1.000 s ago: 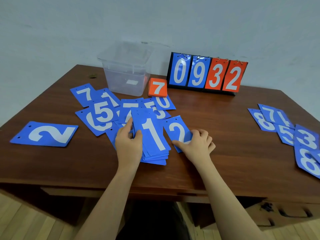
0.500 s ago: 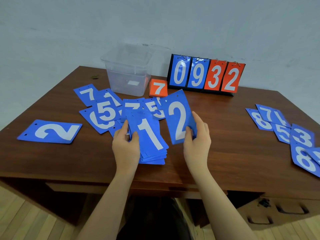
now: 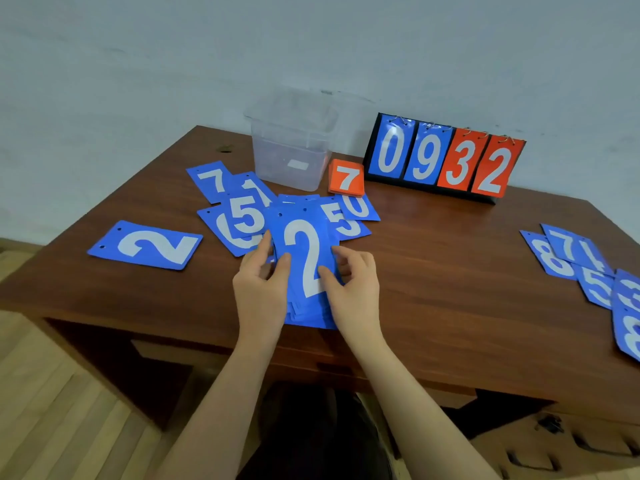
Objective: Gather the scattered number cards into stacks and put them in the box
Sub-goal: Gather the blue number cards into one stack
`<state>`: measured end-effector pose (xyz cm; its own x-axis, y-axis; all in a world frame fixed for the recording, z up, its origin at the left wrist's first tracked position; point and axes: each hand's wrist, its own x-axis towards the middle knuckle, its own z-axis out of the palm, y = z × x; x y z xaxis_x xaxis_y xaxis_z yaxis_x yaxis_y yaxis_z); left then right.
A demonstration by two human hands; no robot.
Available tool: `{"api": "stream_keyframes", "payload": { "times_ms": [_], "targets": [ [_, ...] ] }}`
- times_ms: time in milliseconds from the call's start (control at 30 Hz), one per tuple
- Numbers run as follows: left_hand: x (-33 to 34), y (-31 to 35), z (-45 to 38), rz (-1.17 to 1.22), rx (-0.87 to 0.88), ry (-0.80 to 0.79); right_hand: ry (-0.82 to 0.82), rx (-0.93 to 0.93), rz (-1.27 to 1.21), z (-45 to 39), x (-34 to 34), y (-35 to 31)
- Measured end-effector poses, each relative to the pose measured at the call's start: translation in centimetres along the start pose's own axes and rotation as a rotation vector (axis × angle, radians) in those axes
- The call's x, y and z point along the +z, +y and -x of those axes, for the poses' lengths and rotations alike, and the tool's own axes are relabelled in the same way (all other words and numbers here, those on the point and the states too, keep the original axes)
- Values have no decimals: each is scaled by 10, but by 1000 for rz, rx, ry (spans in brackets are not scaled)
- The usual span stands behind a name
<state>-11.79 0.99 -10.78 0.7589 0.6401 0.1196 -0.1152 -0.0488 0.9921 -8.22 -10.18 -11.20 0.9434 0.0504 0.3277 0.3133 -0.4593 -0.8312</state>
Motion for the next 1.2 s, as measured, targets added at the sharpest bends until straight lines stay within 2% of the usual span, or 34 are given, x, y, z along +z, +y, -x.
{"api": "stream_keyframes", "payload": {
  "times_ms": [133, 300, 400, 700, 900, 1100, 1200],
  "targets": [
    [-25, -4, -11, -86, -18, 70, -27, 48, -2, -3, 8, 4],
    [-53, -12, -20, -133, -46, 162, -134, 203, 308, -14, 12, 12],
    [-64, -12, -19, -161, -31, 198, -153, 245, 393, -15, 22, 7],
    [-76, -15, -19, -137, -69, 184, -303, 393, 495, -25, 36, -8],
    [-70, -15, -17, -125, -72, 144, -201, 397, 513, -21, 15, 5],
    [-54, -16, -12, -105, -79, 81, -235, 468, 528, -23, -14, 18],
    [-46, -16, -9, -109, -61, 66, -189, 438, 462, -23, -16, 21]
  ]
}}
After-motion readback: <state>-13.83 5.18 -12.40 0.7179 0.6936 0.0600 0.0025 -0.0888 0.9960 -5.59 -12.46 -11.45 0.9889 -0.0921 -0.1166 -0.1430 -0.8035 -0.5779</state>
